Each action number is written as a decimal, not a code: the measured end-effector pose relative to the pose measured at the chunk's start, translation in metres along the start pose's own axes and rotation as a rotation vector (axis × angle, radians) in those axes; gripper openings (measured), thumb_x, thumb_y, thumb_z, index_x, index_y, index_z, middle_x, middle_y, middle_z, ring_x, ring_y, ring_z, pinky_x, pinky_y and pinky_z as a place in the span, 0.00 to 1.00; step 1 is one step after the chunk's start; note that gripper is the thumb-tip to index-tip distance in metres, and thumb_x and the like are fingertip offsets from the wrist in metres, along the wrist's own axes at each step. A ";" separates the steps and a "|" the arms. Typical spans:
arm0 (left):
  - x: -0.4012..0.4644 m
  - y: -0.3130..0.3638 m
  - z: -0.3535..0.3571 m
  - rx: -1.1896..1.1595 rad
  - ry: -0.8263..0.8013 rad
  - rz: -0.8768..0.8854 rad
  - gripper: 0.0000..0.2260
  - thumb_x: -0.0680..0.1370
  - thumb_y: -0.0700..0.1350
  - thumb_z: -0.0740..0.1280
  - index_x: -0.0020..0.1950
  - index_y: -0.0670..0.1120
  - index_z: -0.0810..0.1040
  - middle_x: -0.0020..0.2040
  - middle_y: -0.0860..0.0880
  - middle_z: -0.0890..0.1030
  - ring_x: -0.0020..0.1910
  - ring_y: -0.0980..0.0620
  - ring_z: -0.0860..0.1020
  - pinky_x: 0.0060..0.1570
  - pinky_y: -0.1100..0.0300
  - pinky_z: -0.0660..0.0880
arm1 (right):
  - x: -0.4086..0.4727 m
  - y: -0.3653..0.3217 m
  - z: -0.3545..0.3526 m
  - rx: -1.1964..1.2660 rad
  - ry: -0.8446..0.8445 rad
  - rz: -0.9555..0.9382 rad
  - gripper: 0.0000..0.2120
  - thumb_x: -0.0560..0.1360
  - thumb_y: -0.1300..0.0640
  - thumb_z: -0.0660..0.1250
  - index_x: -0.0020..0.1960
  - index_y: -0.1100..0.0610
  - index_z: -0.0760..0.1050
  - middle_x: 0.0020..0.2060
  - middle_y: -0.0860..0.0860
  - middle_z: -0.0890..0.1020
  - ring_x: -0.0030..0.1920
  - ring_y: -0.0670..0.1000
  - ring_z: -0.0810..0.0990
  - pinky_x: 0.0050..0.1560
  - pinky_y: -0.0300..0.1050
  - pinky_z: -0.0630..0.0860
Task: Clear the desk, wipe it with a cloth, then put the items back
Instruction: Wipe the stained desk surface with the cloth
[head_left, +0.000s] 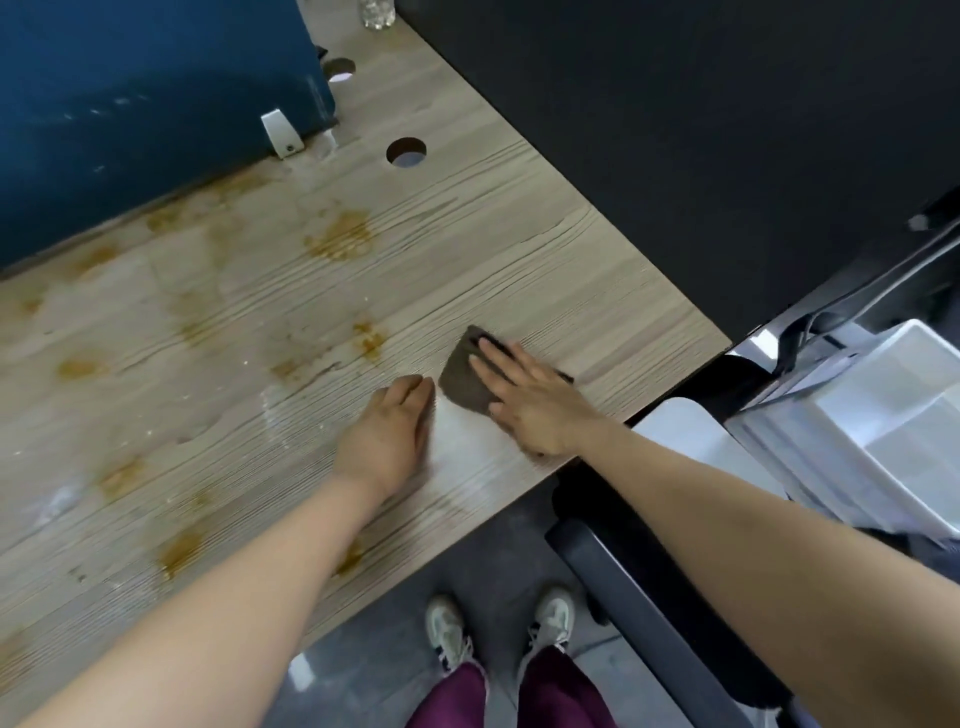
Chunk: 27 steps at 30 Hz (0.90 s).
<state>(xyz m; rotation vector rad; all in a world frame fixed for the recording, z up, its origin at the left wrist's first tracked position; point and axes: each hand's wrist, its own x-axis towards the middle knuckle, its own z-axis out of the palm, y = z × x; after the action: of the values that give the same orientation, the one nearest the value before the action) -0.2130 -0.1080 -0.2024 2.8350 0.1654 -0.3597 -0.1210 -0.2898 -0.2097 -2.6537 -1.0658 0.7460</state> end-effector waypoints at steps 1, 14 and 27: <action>0.001 -0.001 -0.001 0.006 -0.006 0.007 0.22 0.82 0.48 0.54 0.76 0.48 0.58 0.73 0.52 0.61 0.69 0.50 0.63 0.62 0.56 0.68 | 0.002 0.013 -0.008 -0.031 0.016 0.057 0.28 0.83 0.51 0.47 0.77 0.53 0.36 0.76 0.50 0.36 0.75 0.53 0.34 0.73 0.49 0.38; 0.013 -0.032 -0.014 -0.043 0.086 0.072 0.14 0.80 0.45 0.59 0.64 0.47 0.74 0.62 0.48 0.74 0.58 0.45 0.73 0.51 0.54 0.71 | 0.034 -0.041 -0.002 -0.007 -0.080 0.115 0.29 0.83 0.48 0.46 0.76 0.48 0.32 0.73 0.47 0.29 0.73 0.51 0.30 0.73 0.50 0.36; 0.050 -0.104 -0.045 -0.123 0.176 -0.191 0.16 0.79 0.43 0.58 0.67 0.46 0.70 0.65 0.46 0.70 0.63 0.44 0.68 0.57 0.51 0.70 | 0.102 -0.107 -0.001 -0.007 0.017 0.196 0.30 0.81 0.44 0.44 0.75 0.51 0.31 0.73 0.50 0.29 0.73 0.54 0.28 0.72 0.52 0.34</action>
<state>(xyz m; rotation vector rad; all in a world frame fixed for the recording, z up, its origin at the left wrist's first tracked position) -0.1696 0.0085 -0.2010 2.7332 0.4789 -0.1329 -0.1217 -0.1418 -0.2105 -2.7936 -0.8135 0.7549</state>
